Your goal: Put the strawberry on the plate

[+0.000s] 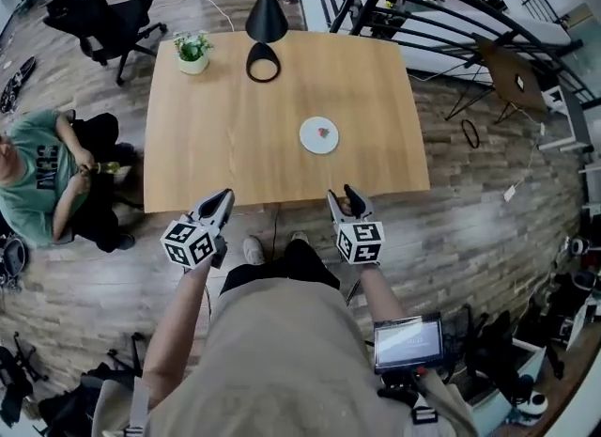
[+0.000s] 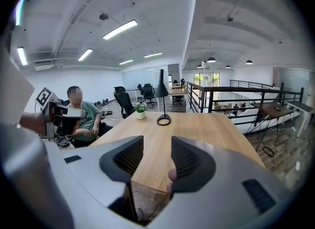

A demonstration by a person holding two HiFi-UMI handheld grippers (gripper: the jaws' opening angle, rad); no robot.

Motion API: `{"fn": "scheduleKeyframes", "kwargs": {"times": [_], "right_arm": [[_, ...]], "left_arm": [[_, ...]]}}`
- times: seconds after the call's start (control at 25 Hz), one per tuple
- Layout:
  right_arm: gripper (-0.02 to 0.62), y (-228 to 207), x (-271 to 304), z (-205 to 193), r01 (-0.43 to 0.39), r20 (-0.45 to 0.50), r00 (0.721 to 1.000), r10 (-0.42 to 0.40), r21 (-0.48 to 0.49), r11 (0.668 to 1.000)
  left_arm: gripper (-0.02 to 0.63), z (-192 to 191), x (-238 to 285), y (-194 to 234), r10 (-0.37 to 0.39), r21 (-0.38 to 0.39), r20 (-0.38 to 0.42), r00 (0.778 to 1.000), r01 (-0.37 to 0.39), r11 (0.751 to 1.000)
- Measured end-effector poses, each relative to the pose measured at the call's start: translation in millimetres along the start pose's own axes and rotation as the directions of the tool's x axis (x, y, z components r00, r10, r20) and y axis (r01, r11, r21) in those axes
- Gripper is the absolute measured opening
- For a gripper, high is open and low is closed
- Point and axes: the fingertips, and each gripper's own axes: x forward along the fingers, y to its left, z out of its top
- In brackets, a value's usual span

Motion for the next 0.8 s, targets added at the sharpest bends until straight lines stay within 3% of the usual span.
{"fn": "scheduleKeyframes", "kwargs": {"times": [0.16,0.32,0.56,0.8], "right_arm": [[0.179,-5.3,-16.1,-2.3,-0.038,0.034,0.999,0.038,0.012,0.999],[0.179,-11.9,-39.2,-0.8,-0.079,0.071,0.994,0.082,-0.038,0.996],[0.179,-31.5,-74.1,5.5,-0.116,0.133,0.984,0.122,-0.048,0.992],[0.179,-77.5,-97.2,-27.3,-0.124,0.115,0.985,0.128,-0.035,0.992]], "left_arm": [[0.002,-11.1,0.2,-22.5,0.026,0.009,-0.014,1.000,-0.026,1.000],[0.002,-21.9,12.7,-57.1,0.055,-0.007,-0.022,0.998,-0.055,0.998],[0.002,-25.4,39.6,-104.9,0.054,0.015,-0.015,0.998,-0.053,0.998],[0.002,-53.4,64.2,-151.1,0.058,0.007,0.009,0.998,-0.058,0.998]]}}
